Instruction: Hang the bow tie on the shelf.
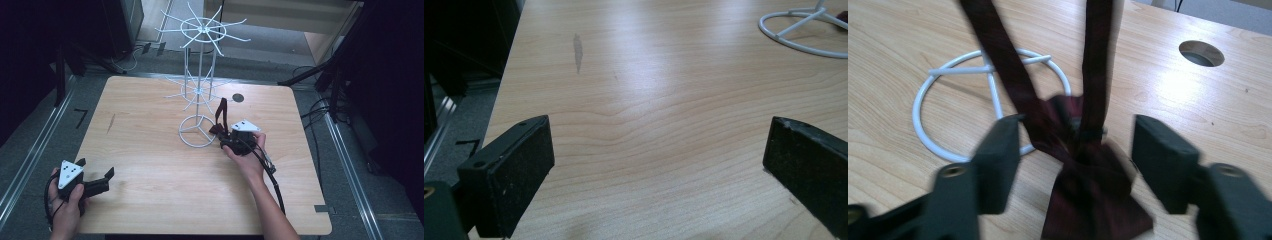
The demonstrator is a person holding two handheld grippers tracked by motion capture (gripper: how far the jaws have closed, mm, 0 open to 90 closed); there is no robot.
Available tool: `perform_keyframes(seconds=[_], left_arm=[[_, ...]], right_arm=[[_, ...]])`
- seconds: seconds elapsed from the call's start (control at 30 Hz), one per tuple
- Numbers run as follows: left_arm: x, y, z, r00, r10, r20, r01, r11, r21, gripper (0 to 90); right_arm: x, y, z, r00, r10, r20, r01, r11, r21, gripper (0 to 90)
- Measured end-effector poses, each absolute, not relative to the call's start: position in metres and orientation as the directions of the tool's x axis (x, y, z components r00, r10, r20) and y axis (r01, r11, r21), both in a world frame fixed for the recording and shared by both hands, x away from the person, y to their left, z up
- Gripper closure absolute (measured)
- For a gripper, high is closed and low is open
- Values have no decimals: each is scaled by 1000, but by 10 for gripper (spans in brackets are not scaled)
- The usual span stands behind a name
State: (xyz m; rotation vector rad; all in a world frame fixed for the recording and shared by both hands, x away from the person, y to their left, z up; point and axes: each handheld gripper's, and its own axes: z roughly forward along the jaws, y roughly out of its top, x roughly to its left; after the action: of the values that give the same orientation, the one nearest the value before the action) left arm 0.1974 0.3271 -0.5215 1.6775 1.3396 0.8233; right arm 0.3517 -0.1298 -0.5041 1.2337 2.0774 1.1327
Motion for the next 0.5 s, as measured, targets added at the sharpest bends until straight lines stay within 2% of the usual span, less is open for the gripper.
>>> perform_keyframes(seconds=[0.03,0.07,0.17,0.5], left_arm=[[197,327,-522,221,975,0,440,-100,893,5],[197,327,-522,221,975,0,439,-99,893,5],[197,327,-522,220,975,-1,438,-98,894,5],[197,327,-521,217,976,1,437,-98,894,5]], right_arm=[[352,-129,-504,-486,874,12,489,260,833,290],[352,-129,-504,-486,874,12,489,260,833,290],[350,-130,-503,-486,874,15,494,261,829,207],[342,-148,-494,-477,878,33,487,233,842,186]])
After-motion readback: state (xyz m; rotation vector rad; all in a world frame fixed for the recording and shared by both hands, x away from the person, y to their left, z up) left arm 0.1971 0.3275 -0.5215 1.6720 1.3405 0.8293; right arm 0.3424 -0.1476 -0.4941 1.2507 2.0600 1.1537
